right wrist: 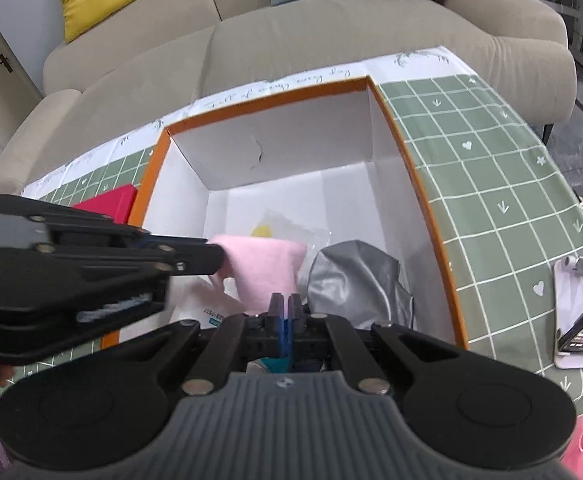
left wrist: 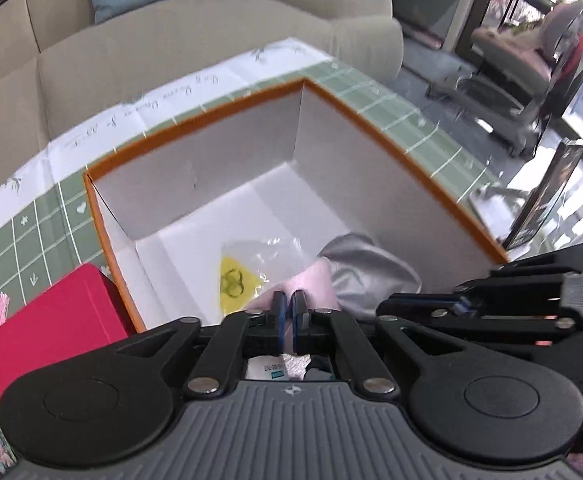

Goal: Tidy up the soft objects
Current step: 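Carry the shark with the right tool while the left tool carries the pink cloth into the box, then move both open tools back to the teal plush doll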

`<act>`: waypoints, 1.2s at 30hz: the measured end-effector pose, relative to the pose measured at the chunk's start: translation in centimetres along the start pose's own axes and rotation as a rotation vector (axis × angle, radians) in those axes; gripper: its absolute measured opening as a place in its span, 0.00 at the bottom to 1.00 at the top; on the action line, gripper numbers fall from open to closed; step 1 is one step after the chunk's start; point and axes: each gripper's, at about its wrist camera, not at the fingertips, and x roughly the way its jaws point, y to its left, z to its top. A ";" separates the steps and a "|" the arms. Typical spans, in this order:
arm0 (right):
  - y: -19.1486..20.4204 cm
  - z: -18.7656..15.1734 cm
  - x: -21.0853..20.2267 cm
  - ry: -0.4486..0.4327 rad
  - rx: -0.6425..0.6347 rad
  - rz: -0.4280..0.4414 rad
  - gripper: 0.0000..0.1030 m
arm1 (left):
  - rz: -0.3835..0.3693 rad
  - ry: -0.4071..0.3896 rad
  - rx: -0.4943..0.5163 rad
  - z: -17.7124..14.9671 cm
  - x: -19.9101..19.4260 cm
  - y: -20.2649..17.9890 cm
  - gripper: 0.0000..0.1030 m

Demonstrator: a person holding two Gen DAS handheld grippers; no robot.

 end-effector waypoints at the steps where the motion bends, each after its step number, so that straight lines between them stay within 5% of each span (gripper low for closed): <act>1: 0.0 -0.1 0.2 0.005 -0.001 -0.004 0.00 | 0.000 0.008 -0.004 -0.1 0.2 0.1 0.07; 4: 0.0 -0.2 0.7 0.022 -0.001 -0.009 0.01 | -0.009 0.010 -0.018 -0.5 0.0 0.5 0.25; 9: 0.1 -0.5 1.0 0.038 0.000 -0.015 0.04 | -0.009 -0.023 -0.023 -1.0 -1.9 1.0 0.32; 14: 0.8 -0.7 0.1 0.027 0.001 -0.031 0.21 | -0.014 -0.080 -0.050 -1.5 -4.5 1.2 0.45; 27: 5.9 -2.7 -4.8 -0.052 -0.053 -0.002 0.51 | 0.026 -0.219 -0.117 -8.0 -12.5 2.8 0.46; 36: 10.9 -5.1 -7.0 -0.099 -0.115 0.033 0.56 | 0.056 -0.253 -0.220 -14.0 -15.9 5.8 0.46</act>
